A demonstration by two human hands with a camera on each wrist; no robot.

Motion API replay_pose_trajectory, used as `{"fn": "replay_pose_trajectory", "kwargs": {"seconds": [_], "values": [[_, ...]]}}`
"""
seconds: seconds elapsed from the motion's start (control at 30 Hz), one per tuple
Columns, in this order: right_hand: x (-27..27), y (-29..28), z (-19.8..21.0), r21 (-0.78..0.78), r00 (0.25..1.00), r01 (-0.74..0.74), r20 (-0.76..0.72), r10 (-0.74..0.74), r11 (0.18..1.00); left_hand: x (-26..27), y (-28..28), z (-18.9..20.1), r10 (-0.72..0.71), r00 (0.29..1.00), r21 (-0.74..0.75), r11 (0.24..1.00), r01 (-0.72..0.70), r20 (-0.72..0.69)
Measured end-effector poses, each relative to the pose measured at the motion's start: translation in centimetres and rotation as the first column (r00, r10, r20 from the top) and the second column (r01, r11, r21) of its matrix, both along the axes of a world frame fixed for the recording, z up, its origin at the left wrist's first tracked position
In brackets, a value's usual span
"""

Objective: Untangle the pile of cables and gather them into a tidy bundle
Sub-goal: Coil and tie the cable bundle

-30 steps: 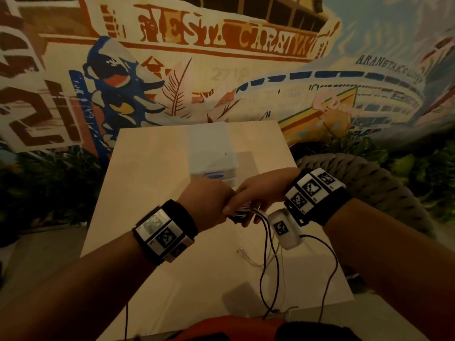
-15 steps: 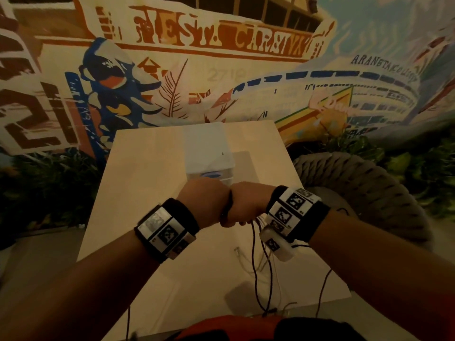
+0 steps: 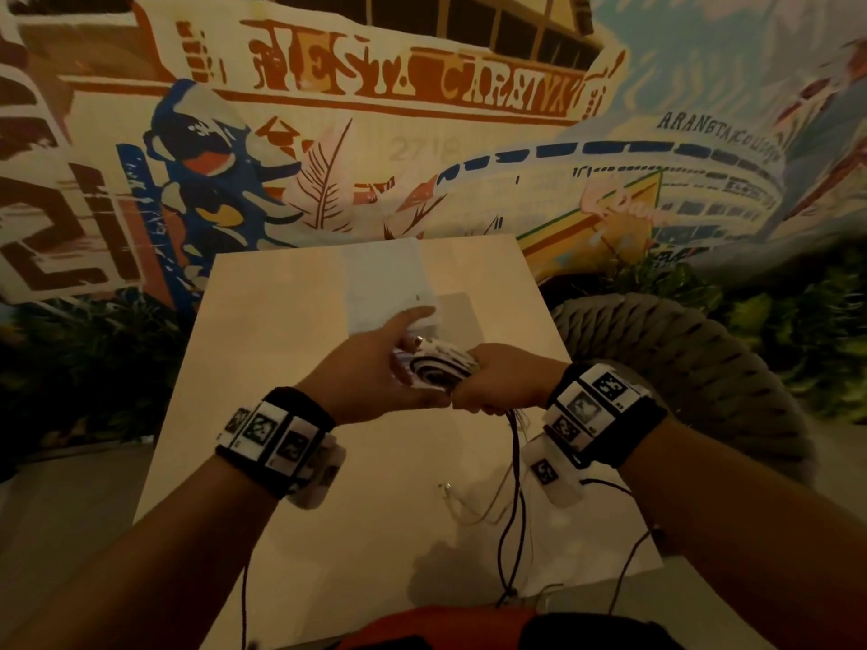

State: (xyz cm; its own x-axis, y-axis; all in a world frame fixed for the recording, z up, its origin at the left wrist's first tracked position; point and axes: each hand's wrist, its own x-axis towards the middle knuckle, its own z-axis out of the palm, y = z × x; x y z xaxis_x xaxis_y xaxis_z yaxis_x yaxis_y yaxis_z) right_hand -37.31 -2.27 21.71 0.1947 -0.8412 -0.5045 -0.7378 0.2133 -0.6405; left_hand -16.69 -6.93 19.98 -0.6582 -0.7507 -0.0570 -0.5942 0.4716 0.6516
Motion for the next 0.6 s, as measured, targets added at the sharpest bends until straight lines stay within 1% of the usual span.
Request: {"fn": "replay_pose_trajectory", "kwargs": {"seconds": [0.07, 0.1, 0.13, 0.2, 0.27, 0.37, 0.43, 0.5, 0.6], "values": [[-0.6, 0.1, 0.3, -0.018, 0.991, 0.054, 0.123, -0.052, 0.998, 0.4, 0.4, -0.4, 0.082, 0.987, 0.210, 0.976, -0.052, -0.136], [-0.6, 0.1, 0.5, -0.018, 0.980, 0.073, 0.187, -0.069, 0.997, 0.4, 0.6, -0.8, 0.092, 0.977, 0.289, 0.957, -0.033, -0.193], [-0.6, 0.1, 0.6, -0.017, 0.968, 0.084, 0.240, -0.077, 0.996, 0.2, 0.8, -1.3, 0.081, 0.969, 0.343, 0.939, 0.004, -0.235], [-0.1, -0.1, 0.9, -0.012, 0.947, 0.058, 0.316, -0.051, 0.998, -0.6, 1.4, -1.7, 0.057, 0.952, 0.409, 0.910, 0.075, -0.300], [0.8, -0.1, 1.2, -0.006, 0.934, 0.003, 0.358, -0.001, 1.000, -1.6, 1.8, -1.5, 0.077, 0.913, 0.436, 0.893, 0.116, -0.401], [1.7, 0.1, 1.3, 0.037, 0.901, 0.004, 0.433, -0.020, 0.999, -2.6, 2.2, -0.4, 0.164, 0.780, 0.479, 0.856, 0.192, -0.604], [1.7, 0.0, 1.3, 0.041, 0.898, -0.018, 0.440, -0.002, 0.999, -2.6, 2.2, 0.1, 0.210, 0.717, 0.501, 0.837, 0.219, -0.664], [1.3, 0.1, 1.3, 0.000, 0.884, -0.047, 0.466, 0.042, 0.999, -2.5, 2.2, 0.8, 0.196, 0.698, 0.485, 0.840, 0.243, -0.689], [0.9, 0.6, 1.1, -0.041, 0.837, -0.063, 0.543, 0.075, 0.997, -2.4, 1.9, 1.5, 0.130, 0.688, 0.398, 0.884, 0.246, -0.714]]}}
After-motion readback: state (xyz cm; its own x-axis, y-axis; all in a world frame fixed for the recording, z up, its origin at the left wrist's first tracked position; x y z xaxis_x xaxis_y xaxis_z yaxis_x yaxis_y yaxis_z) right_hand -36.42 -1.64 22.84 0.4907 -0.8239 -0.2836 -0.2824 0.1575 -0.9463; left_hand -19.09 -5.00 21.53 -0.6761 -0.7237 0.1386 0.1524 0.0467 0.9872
